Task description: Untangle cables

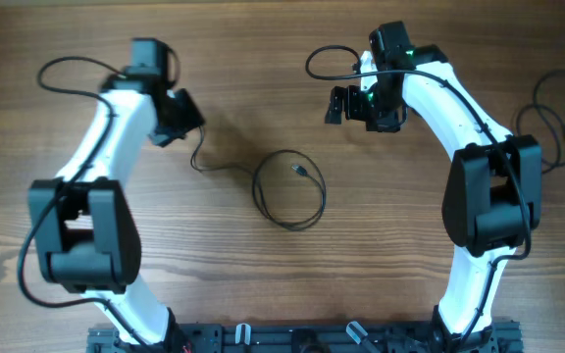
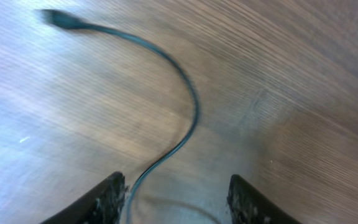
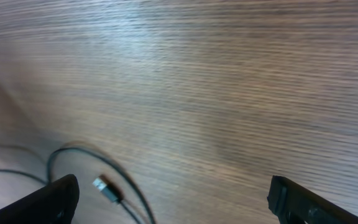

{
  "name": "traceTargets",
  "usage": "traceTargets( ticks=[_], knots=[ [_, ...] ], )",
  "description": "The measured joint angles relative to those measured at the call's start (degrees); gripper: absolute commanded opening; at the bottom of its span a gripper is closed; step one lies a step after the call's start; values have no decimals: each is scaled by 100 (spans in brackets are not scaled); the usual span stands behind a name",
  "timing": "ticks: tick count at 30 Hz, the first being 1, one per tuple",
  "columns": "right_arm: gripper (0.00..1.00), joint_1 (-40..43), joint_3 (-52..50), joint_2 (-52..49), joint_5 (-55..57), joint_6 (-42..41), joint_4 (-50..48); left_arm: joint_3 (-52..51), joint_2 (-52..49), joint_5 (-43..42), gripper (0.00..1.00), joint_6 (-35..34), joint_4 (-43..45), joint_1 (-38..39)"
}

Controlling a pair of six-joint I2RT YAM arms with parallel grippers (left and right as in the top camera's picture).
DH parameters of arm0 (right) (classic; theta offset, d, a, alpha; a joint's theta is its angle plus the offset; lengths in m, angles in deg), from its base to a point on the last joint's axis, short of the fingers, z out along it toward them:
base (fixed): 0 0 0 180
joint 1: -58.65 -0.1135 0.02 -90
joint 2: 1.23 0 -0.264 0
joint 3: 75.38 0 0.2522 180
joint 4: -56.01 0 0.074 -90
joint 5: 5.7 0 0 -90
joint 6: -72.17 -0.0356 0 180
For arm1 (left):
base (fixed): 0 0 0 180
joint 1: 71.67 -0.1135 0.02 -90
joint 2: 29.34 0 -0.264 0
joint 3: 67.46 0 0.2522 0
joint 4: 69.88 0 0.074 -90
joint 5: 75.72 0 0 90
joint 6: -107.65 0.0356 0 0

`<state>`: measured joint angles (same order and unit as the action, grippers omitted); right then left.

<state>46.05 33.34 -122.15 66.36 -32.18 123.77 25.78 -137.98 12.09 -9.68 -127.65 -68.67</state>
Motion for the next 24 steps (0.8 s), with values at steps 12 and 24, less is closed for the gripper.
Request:
traceTargets(
  ticks=[12,24],
  knots=[
    [100,50,0,7,376,-42,13,-1255,-46,1429,45,-11,2396,476],
    [80,81,-26,9,125,-168,308,-1978,-122,1143,4,50,3613,476]
  ],
)
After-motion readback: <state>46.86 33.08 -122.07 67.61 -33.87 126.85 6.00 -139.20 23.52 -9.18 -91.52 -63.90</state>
